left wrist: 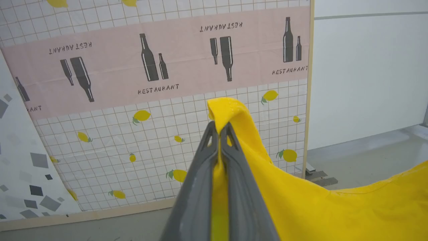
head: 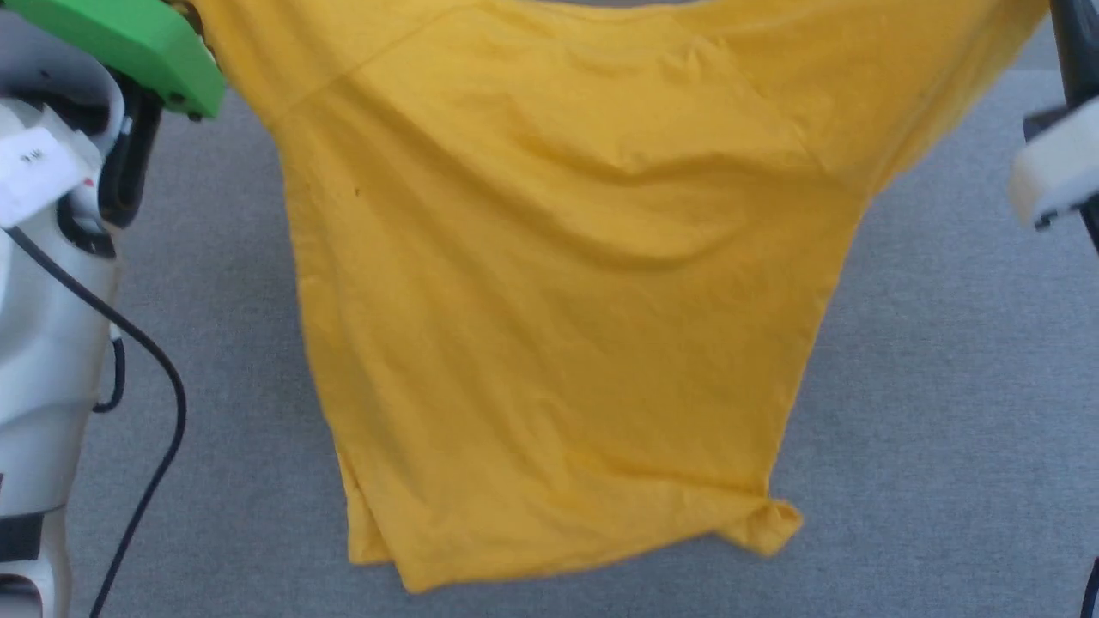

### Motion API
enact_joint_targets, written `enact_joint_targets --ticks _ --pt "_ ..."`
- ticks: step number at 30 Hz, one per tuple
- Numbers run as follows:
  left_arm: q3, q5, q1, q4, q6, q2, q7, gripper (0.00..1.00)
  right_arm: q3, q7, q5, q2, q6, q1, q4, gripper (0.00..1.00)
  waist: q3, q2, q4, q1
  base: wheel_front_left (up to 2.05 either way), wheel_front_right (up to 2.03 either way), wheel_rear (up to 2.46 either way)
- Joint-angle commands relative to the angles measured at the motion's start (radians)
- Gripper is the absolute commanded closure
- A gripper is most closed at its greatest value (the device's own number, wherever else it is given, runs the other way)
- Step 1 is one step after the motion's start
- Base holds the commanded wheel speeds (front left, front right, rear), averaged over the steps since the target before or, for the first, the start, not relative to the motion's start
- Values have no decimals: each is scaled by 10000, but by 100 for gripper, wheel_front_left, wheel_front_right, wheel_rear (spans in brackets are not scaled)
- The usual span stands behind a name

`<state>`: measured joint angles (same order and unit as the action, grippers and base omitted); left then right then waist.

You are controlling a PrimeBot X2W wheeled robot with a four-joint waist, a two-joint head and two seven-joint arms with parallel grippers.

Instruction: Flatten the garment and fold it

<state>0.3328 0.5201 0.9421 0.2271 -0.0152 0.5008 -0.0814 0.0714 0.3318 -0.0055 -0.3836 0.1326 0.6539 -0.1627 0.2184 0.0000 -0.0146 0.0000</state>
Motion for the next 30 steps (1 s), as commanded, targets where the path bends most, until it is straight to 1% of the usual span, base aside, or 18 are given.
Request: enact_joint_targets --ticks 1,7,12,13,14,17,21,24,26,30 --pt "-63 64 289 -170 -123 45 -162 100 289 -114 80 -74 -19 567 227 100 -609 0 -160 0 0 0 0" --pt "-118 294 971 -755 -314 -128 -780 100 1320 -192 485 -278 -19 2454 1284 100 -1202 0 -227 0 0 0 0" --pt "-251 741 1427 -1085 -396 -330 -1298 100 1964 -151 818 -346 -19 3414 1812 100 -1553 0 -289 0 0 0 0" --pt "-270 829 1510 -1145 -412 -339 -1450 100 2099 -110 883 -367 -19 3590 1864 100 -1592 0 -310 0 0 0 0" --pt "-237 1017 1708 -1275 -427 -346 -1913 100 2318 111 1266 -237 -19 3992 2081 100 -1645 0 -387 0 0 0 0" --pt "-115 1128 1944 -1317 -457 -376 -2408 100 2587 369 1548 -153 -19 4445 2345 100 -1576 0 -495 0 0 0 0" --pt "3 1132 2398 -1169 -557 -463 -2812 100 2701 541 1737 -72 -19 5055 2775 100 -1107 0 -635 0 0 0 0" --pt "9 1046 2816 -897 -647 -537 -2831 100 2567 594 1901 180 -19 5525 3317 100 -583 0 -754 0 0 0 0" --pt "40 847 3230 -674 -653 -549 -2679 100 2477 563 1925 352 -19 5983 3751 100 -139 0 -827 0 0 0 0" --pt "-136 586 4314 -20 -872 -910 -1957 100 2298 225 1565 622 -19 7239 4725 100 911 0 -903 0 0 0 0"
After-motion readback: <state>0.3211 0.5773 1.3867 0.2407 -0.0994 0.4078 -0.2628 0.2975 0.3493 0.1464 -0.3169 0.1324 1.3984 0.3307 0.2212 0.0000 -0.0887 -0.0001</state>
